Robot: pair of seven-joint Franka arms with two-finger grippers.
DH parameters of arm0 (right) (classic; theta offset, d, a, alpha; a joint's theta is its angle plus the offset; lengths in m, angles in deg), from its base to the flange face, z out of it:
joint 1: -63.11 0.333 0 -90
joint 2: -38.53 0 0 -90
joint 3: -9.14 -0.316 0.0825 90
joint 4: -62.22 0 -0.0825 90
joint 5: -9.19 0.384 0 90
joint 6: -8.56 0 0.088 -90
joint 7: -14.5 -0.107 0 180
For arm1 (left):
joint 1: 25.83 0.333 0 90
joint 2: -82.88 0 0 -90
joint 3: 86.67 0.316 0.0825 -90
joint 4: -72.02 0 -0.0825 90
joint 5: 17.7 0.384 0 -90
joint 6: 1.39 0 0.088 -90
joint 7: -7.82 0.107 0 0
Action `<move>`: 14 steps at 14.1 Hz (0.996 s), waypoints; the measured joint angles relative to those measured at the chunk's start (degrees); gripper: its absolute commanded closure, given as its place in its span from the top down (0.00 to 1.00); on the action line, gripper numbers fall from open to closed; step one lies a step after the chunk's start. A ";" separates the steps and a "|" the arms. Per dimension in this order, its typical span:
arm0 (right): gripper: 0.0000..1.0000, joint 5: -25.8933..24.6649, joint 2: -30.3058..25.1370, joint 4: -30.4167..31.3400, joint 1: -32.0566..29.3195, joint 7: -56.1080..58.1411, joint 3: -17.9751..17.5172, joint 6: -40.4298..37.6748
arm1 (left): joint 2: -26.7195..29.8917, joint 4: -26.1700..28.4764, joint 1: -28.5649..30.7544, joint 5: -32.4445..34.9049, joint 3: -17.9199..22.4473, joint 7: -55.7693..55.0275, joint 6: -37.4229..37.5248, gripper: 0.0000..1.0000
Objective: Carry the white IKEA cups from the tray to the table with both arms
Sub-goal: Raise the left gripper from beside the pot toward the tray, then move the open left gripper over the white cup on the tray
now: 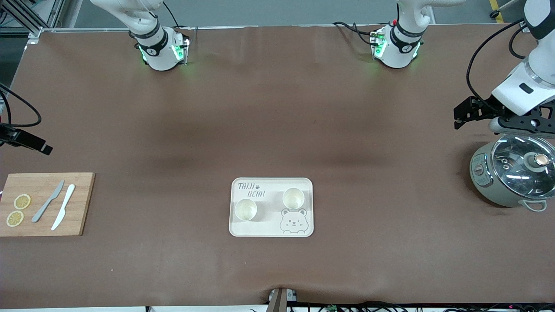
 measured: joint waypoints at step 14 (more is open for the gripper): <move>1.00 0.00 0.01 0.14 0.00 0.00 0.00 -0.35 | -8.98 -3.81 -3.59 0.00 -3.61 -8.33 -3.46 1.00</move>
